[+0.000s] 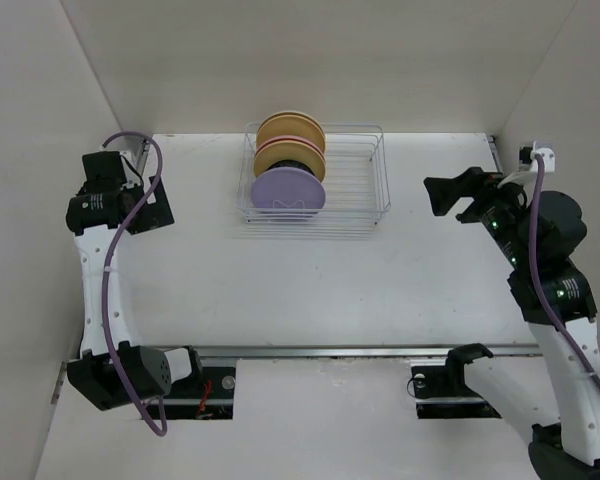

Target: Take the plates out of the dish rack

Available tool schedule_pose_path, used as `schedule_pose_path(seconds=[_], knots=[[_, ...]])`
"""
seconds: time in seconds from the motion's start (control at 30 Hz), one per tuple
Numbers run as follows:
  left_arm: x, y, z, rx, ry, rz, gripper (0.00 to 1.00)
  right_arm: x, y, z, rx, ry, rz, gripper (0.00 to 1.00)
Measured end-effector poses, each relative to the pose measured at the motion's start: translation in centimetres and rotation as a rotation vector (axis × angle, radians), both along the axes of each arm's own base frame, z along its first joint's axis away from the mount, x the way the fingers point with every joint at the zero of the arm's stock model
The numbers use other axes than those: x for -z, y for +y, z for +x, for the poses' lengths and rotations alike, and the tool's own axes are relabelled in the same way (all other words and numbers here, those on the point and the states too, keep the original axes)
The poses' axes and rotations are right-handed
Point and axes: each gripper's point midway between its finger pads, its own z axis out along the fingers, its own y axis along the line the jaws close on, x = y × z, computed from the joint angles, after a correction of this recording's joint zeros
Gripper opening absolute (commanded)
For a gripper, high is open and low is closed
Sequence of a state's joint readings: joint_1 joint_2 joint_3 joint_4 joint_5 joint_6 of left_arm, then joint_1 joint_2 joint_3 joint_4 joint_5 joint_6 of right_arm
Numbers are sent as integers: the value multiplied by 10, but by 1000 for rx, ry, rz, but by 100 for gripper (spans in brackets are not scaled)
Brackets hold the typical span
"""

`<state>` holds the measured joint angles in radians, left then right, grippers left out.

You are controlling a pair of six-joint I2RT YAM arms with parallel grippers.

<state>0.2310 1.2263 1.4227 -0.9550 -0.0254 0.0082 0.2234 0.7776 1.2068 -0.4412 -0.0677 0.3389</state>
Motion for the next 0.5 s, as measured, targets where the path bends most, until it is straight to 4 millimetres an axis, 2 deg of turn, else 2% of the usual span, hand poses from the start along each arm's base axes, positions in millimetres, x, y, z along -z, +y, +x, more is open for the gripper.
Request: schedule_pose_path(seconds=[0.13, 0.3, 0.37, 0.5], knots=[[0, -4, 1, 14, -3, -17, 100, 13, 4, 15, -3, 61, -22, 99], [5, -2, 6, 21, 19, -16, 100, 25, 22, 63, -46, 149, -65, 99], [7, -1, 10, 27, 36, -16, 100, 31, 36, 87, -73, 180, -96, 99], [11, 1, 16, 42, 63, -10, 100, 52, 83, 126, -154, 220, -208, 99]])
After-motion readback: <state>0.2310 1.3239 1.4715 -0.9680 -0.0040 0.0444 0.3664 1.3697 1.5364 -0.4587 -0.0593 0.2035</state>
